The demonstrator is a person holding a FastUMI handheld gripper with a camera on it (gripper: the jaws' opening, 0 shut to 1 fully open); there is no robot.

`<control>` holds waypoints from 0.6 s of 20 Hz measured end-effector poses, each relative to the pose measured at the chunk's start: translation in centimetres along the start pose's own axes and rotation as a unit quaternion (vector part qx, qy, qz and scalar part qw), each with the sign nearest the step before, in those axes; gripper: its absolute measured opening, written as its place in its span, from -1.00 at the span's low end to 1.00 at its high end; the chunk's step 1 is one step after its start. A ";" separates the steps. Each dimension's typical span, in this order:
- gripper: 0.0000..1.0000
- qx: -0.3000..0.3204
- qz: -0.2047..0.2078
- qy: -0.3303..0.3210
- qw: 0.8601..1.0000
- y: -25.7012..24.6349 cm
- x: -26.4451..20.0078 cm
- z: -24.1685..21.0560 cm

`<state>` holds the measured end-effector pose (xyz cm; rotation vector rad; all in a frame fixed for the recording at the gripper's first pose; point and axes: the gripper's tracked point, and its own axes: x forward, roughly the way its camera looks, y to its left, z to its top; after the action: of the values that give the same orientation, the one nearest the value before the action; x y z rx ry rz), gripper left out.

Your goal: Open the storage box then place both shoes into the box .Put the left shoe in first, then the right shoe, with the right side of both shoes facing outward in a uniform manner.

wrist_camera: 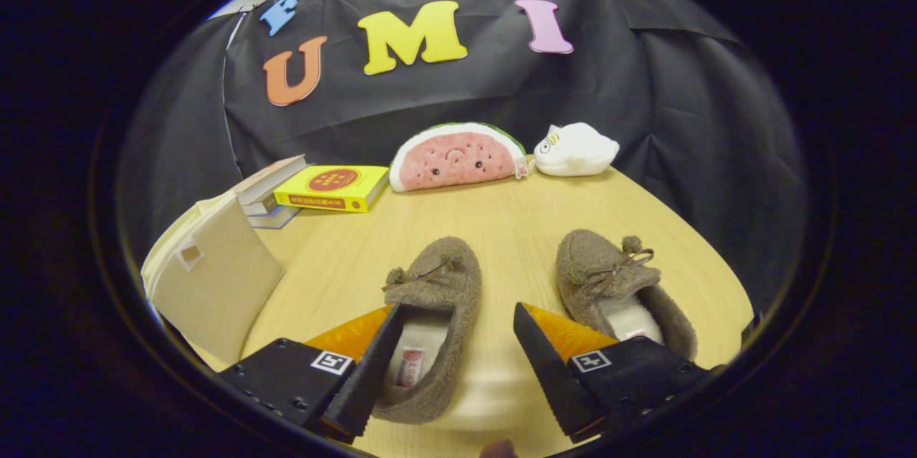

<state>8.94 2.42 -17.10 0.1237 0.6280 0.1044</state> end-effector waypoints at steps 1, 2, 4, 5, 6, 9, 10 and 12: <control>0.73 0.005 0.004 0.013 1.000 0.1 0.7 -0.4; 0.61 0.010 0.007 0.026 1.000 0.2 1.2 -0.9; 0.22 0.018 0.007 0.046 0.999 0.1 1.8 -1.7; 0.02 0.025 0.011 0.056 0.998 0.4 2.1 -2.3; -0.16 0.030 0.008 0.063 0.997 0.3 2.2 -2.7; -0.88 0.041 0.007 0.060 0.997 0.3 2.8 -2.8; -0.88 0.051 0.008 0.055 0.997 0.4 3.0 -3.0; -1.00 0.072 0.029 0.066 0.995 1.0 2.7 -3.0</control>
<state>9.26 4.02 -20.93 0.2755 0.7639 0.1237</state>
